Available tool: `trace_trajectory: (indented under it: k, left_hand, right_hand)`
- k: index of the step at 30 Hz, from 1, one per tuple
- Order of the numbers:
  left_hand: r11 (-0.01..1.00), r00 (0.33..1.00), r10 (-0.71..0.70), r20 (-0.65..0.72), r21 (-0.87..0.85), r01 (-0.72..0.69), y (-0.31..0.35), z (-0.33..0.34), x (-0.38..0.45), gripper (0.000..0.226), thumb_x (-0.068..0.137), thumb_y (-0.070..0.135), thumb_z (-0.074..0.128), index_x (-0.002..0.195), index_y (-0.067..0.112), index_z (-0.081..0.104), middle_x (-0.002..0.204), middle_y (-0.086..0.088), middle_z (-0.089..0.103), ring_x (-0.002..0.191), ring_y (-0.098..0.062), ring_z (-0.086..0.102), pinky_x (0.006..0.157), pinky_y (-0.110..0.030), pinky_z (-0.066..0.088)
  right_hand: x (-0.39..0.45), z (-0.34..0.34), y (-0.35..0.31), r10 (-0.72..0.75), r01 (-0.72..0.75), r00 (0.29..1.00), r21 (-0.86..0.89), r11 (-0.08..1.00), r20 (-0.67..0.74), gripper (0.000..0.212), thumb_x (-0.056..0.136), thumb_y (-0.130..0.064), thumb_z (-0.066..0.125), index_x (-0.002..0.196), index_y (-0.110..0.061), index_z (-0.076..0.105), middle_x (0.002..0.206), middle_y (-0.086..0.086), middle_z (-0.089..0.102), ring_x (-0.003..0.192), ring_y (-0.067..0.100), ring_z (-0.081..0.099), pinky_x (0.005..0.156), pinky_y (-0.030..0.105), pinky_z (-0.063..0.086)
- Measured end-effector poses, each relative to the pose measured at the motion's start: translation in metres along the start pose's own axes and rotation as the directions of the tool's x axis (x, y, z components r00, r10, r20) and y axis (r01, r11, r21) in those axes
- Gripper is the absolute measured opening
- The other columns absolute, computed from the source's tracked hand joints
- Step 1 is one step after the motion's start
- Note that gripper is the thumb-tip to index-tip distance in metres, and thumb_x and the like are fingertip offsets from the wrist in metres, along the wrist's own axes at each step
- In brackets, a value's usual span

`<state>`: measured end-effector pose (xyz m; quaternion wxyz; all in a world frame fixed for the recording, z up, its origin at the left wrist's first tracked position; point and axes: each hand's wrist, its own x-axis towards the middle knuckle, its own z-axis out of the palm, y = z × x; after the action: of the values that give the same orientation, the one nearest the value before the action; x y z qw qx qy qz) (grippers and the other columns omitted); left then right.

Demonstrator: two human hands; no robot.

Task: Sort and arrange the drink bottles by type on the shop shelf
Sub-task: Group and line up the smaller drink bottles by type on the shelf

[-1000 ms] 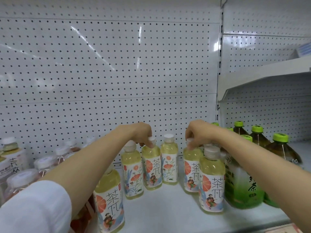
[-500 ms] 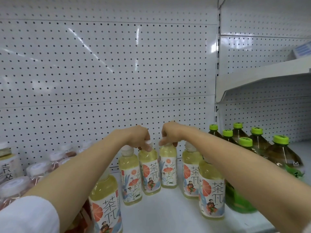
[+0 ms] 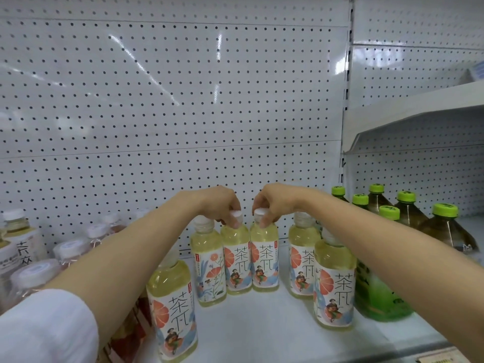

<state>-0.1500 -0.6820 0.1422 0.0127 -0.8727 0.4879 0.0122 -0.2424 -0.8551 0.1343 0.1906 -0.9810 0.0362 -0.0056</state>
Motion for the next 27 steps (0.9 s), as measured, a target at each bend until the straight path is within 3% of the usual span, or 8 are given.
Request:
trace_trajectory:
  k: [4,9,12,15,17,19,21,27]
  left_hand:
    - [1.0,1.0,-0.009,-0.003,0.011,0.009,-0.001,0.001,0.001,0.036,0.085,0.041,0.076,0.101,0.01,0.07,0.095,-0.007,0.074,0.08,-0.019,0.063,0.08,-0.039,0.054]
    - [0.999,0.999,-0.036,-0.029,0.026,0.037,-0.003,0.005,0.004,0.036,0.086,0.04,0.075,0.097,0.007,0.067,0.085,-0.007,0.068,0.073,-0.019,0.054,0.069,-0.032,0.042]
    - [0.999,0.997,-0.039,-0.065,0.004,0.04,-0.003,0.007,0.0,0.035,0.084,0.041,0.077,0.108,0.016,0.069,0.101,-0.002,0.073,0.09,-0.023,0.062,0.079,-0.034,0.049]
    - [0.994,0.992,-0.112,-0.062,-0.014,0.112,-0.004,0.003,-0.012,0.069,0.077,0.053,0.079,0.134,0.021,0.055,0.13,0.005,0.064,0.118,-0.023,0.059,0.1,-0.038,0.048]
    - [0.972,0.973,-0.227,-0.027,0.058,0.229,-0.01,0.001,-0.025,0.086,0.076,0.059,0.077,0.143,0.016,0.047,0.136,0.001,0.06,0.123,-0.022,0.058,0.103,-0.038,0.048]
    - [0.955,0.956,-0.293,0.015,0.055,0.291,-0.015,0.003,-0.036,0.064,0.079,0.054,0.077,0.121,0.008,0.063,0.115,-0.004,0.071,0.102,-0.019,0.071,0.086,-0.032,0.056]
    - [0.956,0.956,-0.293,0.014,-0.017,0.293,-0.017,0.006,-0.043,0.046,0.08,0.048,0.079,0.092,0.005,0.066,0.089,-0.002,0.075,0.08,-0.014,0.076,0.068,-0.026,0.055]
    - [0.963,0.967,-0.251,-0.045,-0.112,0.245,-0.007,0.003,-0.052,0.042,0.065,0.041,0.091,0.092,0.014,0.074,0.082,0.001,0.078,0.067,-0.009,0.075,0.063,-0.026,0.058]
  right_hand:
    - [0.001,0.005,0.002,0.009,-0.004,0.998,0.062,0.998,-0.07,0.044,0.071,-0.012,0.086,0.111,-0.009,0.069,0.103,0.006,0.071,0.092,0.031,0.073,0.082,0.047,0.06]
    - [0.002,0.009,0.003,0.011,-0.005,0.995,0.061,0.998,-0.102,0.044,0.072,-0.012,0.085,0.114,-0.012,0.069,0.107,0.003,0.07,0.094,0.028,0.072,0.083,0.045,0.06]
    - [0.0,0.01,0.002,-0.006,0.009,0.994,0.019,1.0,-0.107,0.048,0.073,-0.019,0.085,0.117,-0.016,0.067,0.112,0.001,0.068,0.099,0.025,0.07,0.087,0.043,0.058]
    - [-0.013,-0.001,0.004,0.015,-0.02,0.998,-0.088,0.996,-0.067,0.071,0.075,-0.04,0.082,0.136,-0.02,0.051,0.133,-0.001,0.058,0.115,0.022,0.06,0.101,0.04,0.049]
    - [-0.03,-0.013,0.012,0.096,-0.102,0.994,-0.171,0.98,-0.044,0.078,0.077,-0.045,0.079,0.143,-0.022,0.044,0.138,-0.002,0.052,0.12,0.024,0.056,0.101,0.04,0.049]
    - [-0.046,-0.019,0.025,0.192,-0.183,0.981,-0.25,0.951,0.012,0.067,0.074,-0.042,0.081,0.133,-0.022,0.055,0.13,-0.001,0.059,0.102,0.022,0.065,0.086,0.034,0.056]
    - [-0.057,-0.018,0.033,0.218,-0.202,0.975,-0.258,0.945,0.035,0.054,0.071,-0.039,0.084,0.118,-0.021,0.065,0.111,0.0,0.068,0.086,0.018,0.067,0.072,0.028,0.057]
    - [-0.068,-0.01,0.025,0.139,-0.141,0.99,-0.087,0.986,-0.02,0.048,0.066,-0.029,0.089,0.105,-0.013,0.066,0.101,0.004,0.071,0.066,0.011,0.067,0.063,0.026,0.057]
